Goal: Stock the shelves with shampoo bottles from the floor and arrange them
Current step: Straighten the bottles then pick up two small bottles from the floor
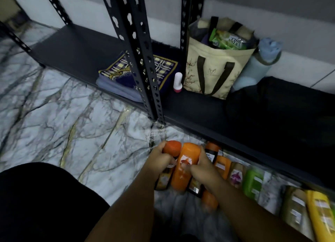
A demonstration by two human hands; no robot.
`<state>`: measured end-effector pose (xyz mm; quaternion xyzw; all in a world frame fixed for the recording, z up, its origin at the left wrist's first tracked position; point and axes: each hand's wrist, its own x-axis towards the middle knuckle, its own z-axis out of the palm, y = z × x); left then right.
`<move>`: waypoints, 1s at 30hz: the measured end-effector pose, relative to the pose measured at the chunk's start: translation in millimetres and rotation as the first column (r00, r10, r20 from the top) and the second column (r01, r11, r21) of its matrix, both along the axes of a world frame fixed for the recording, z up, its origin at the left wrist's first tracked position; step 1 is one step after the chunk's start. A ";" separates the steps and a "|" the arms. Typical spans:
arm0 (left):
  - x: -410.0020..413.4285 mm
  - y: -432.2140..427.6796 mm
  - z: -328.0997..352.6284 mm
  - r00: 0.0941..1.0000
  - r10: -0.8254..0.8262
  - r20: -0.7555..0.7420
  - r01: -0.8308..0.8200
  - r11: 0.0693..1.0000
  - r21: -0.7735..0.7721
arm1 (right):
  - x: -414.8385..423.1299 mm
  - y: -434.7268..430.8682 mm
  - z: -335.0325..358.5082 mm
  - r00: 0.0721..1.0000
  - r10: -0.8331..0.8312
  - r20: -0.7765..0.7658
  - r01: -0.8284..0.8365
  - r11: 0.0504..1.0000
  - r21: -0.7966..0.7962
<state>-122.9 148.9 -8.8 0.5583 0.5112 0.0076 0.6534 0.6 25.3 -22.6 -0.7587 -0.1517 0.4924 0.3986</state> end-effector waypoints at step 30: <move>-36.9 -33.7 34.9 0.916 -0.321 -0.242 0.398 0.639 0.658 | -28.6 -33.3 43.1 0.765 0.225 0.603 -0.265 0.964 -0.023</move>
